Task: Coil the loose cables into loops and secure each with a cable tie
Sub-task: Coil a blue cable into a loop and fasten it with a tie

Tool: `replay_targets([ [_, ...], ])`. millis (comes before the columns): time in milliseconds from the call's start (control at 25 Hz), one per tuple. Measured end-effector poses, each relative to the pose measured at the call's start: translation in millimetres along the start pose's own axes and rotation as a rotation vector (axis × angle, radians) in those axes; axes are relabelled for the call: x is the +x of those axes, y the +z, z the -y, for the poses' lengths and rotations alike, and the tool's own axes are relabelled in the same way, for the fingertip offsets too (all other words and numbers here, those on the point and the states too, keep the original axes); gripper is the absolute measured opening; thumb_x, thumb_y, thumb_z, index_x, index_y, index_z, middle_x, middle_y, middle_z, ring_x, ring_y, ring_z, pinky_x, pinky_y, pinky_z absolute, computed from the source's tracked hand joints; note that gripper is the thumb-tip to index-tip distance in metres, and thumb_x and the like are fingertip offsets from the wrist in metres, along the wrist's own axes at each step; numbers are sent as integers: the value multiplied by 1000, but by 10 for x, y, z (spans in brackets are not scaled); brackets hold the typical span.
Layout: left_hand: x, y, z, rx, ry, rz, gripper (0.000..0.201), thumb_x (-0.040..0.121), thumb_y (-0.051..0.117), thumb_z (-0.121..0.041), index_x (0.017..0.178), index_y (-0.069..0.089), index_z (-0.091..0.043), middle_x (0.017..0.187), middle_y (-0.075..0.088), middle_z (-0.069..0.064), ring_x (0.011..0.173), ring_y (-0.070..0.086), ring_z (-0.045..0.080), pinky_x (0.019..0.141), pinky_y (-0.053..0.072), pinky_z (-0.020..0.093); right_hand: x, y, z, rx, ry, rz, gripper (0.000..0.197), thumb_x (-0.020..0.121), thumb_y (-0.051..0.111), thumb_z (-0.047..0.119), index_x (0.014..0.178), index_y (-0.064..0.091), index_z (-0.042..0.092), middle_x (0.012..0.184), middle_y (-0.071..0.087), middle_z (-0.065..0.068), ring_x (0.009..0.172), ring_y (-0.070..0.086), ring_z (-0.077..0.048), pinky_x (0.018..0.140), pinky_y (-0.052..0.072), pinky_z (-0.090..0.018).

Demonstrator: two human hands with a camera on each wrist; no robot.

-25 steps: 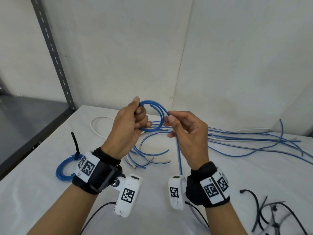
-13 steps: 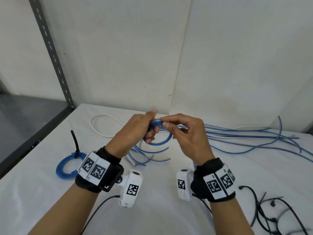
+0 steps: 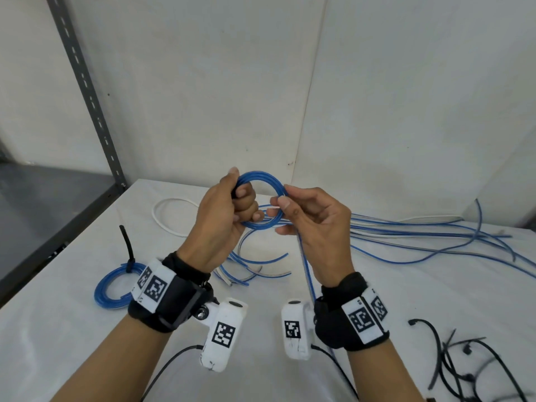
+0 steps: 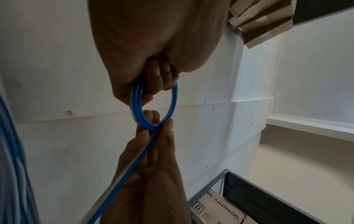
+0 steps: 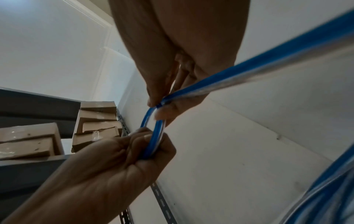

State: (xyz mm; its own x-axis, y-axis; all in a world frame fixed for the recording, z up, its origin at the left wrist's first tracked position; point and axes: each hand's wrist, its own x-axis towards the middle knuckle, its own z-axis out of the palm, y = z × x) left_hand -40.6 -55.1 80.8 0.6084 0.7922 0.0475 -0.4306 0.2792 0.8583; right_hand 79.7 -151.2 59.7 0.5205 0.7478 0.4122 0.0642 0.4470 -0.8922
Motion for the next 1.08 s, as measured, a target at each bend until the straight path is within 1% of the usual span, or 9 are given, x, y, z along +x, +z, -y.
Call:
replay_targets([
  [120,10,-31,-12,128,-19,33,48,108,31,-27,64,42,-14,51,21,-3,45,22,15,64,41,32,25,-39,29,-41,-41,-19,14,92,69,6,104,73,10,92,78,-13,79,75,-24,56,56,-27],
  [200,4,-52,-18,353,-36,80,50,107,32,-26,63,48,-9,48,28,0,44,30,18,70,42,36,47,-150,63,-157,-71,71,14,93,70,6,102,75,15,88,78,-5,77,74,-21,57,55,-26],
  [280,-30,-49,16,564,-17,129,51,109,37,-28,63,49,-10,47,33,-4,44,34,17,71,48,33,39,-207,83,-314,-81,199,15,93,71,7,101,77,18,85,77,1,77,73,-17,61,56,-26],
  [360,-70,-26,56,626,8,158,48,110,40,-29,64,44,-14,51,33,-11,49,32,13,67,47,29,35,-224,83,-395,-91,235,14,93,71,9,101,78,19,87,77,5,81,73,-16,63,58,-26],
  [440,-59,-26,56,548,54,112,47,109,41,-31,65,40,-16,53,31,-12,49,29,10,63,43,28,50,-247,93,-364,-96,167,15,92,73,11,100,78,22,90,78,4,85,74,-16,62,59,-27],
  [600,12,-62,-73,135,65,-47,46,109,40,-30,66,34,-18,53,21,-6,44,20,10,54,39,26,70,-248,107,-210,-77,47,13,89,75,10,96,78,21,88,79,-5,83,77,-22,58,58,-27],
  [800,-41,35,-53,-161,75,-50,44,109,38,-32,67,33,-18,50,16,-6,43,16,11,53,39,25,-16,21,21,-81,-54,0,13,88,76,6,98,74,15,91,79,-7,86,76,-23,59,58,-29],
  [960,-23,-3,1,-121,49,-32,43,106,33,-25,64,36,-17,49,19,-5,45,18,13,62,46,29,-19,38,-9,-70,-74,-54,11,91,72,7,98,74,15,91,78,-9,87,76,-28,57,56,-27],
  [1080,10,-94,-43,122,-94,67,41,100,30,-22,63,44,-13,50,25,-2,44,26,16,78,42,40,34,-114,36,-172,-95,-9,12,91,73,8,98,77,16,90,78,-6,85,73,-28,55,53,-26],
])
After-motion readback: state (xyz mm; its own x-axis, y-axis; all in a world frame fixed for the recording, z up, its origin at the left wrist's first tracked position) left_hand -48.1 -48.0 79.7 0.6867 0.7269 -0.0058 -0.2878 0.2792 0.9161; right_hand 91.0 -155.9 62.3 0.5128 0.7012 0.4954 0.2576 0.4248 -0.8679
